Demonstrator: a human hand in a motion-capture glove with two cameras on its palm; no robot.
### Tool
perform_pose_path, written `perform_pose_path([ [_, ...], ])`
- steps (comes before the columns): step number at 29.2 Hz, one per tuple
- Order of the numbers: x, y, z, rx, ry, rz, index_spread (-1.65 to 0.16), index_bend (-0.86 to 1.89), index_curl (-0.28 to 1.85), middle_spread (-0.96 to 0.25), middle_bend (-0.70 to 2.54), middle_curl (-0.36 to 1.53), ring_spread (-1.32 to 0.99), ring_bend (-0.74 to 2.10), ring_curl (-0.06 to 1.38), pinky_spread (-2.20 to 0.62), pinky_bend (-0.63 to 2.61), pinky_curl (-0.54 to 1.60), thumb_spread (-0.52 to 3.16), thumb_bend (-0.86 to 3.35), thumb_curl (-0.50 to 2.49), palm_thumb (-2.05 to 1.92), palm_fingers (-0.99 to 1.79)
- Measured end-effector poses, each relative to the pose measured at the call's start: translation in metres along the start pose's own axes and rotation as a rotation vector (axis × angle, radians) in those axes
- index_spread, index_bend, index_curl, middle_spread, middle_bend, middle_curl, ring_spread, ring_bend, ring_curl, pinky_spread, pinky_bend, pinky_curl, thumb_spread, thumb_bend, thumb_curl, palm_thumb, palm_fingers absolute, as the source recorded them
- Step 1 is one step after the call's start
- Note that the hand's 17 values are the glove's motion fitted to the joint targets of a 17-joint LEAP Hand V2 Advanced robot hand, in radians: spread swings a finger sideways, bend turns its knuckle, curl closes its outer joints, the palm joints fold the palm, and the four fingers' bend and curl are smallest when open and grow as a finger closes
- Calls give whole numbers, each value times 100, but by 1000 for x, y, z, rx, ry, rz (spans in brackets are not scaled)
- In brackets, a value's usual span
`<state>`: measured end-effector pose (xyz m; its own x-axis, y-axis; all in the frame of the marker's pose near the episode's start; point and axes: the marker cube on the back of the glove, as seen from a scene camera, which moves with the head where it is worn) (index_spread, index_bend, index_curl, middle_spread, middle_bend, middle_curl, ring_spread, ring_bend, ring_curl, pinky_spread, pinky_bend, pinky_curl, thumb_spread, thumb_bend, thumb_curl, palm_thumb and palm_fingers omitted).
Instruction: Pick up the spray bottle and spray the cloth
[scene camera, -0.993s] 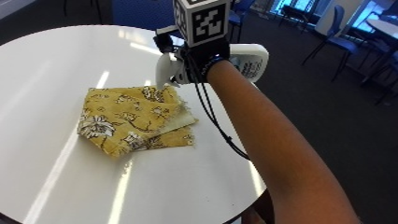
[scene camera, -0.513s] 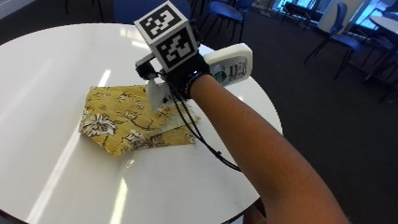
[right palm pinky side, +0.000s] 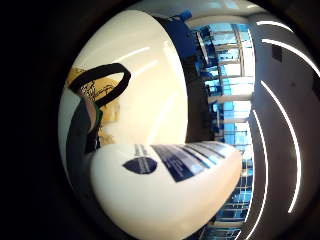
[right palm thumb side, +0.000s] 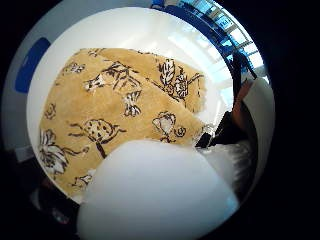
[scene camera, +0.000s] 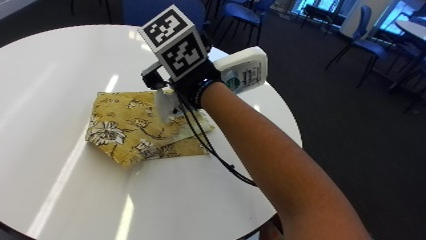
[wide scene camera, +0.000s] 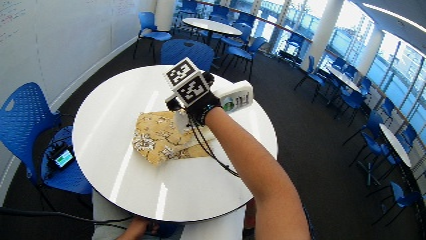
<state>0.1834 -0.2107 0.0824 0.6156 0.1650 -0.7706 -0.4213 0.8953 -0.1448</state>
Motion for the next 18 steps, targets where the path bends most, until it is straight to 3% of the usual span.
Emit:
perform_pose_path([
  [18,-17,-9,-20,66,-160,-18,-30,28,57,-20,69,54,-22,64,47,-26,38,50,24,-4,79,93,134],
])
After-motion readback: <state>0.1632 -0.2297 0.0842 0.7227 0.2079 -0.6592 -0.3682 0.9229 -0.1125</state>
